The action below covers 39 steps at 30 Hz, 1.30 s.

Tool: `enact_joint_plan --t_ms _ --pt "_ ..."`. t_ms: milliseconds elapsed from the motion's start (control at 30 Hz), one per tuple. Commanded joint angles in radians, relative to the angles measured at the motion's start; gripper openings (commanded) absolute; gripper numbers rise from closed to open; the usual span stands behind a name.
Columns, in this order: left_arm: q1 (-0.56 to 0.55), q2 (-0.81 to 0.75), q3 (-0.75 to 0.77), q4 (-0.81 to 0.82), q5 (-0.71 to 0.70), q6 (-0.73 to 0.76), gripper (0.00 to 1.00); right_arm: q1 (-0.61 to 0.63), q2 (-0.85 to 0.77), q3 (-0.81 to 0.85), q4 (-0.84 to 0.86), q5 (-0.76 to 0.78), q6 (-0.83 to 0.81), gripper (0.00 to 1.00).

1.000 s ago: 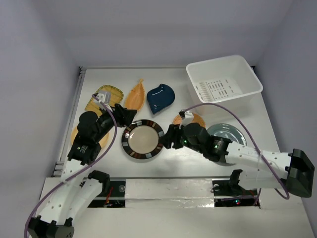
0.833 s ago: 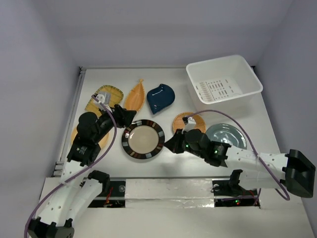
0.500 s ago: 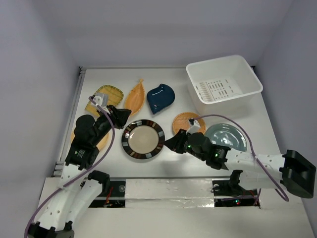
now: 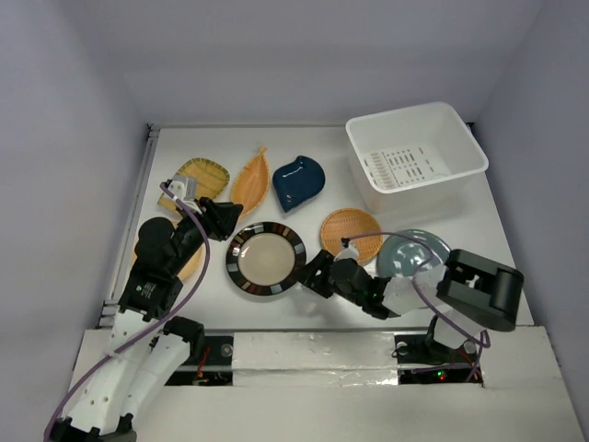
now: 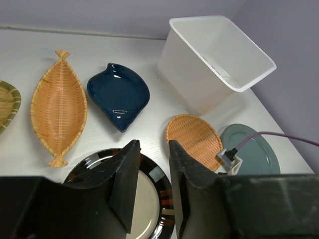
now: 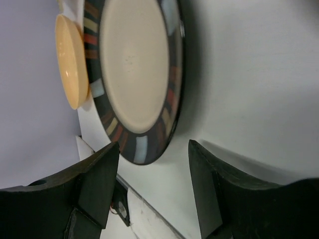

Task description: Place the plates into the plastic bin on the countertop

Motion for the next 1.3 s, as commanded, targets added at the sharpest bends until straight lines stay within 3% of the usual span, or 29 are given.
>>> enact_joint_plan --t_ms 0,300,533,800,933,1000,1133,1200,1267 --pt "-0.005 -0.013 0.039 0.019 -0.004 -0.002 0.27 0.012 0.106 -0.016 0.209 0.022 0.091 0.63" --pt "-0.005 -0.019 0.042 0.017 0.000 0.000 0.29 0.012 0.260 0.016 0.304 0.084 0.162 0.53" --pt "-0.005 -0.026 0.047 0.010 -0.014 0.004 0.29 0.012 0.337 0.013 0.341 0.130 0.242 0.35" --pt "-0.005 -0.032 0.045 0.011 -0.014 0.004 0.28 -0.007 0.366 0.044 0.343 0.163 0.216 0.31" --pt "-0.014 -0.039 0.045 0.013 -0.011 0.004 0.25 -0.030 0.409 0.042 0.414 0.156 0.211 0.00" --pt "-0.015 -0.041 0.045 0.014 -0.011 0.006 0.23 -0.030 0.404 0.004 0.453 0.156 0.217 0.00" --pt "-0.015 -0.044 0.047 0.011 -0.020 0.007 0.23 -0.030 0.270 -0.083 0.472 0.137 0.172 0.00" --pt "-0.024 -0.044 0.048 0.007 -0.025 0.006 0.23 -0.030 0.089 -0.105 0.407 0.121 0.136 0.00" --pt "-0.024 -0.046 0.050 0.005 -0.033 0.007 0.23 -0.030 -0.151 -0.082 0.214 0.114 0.055 0.00"
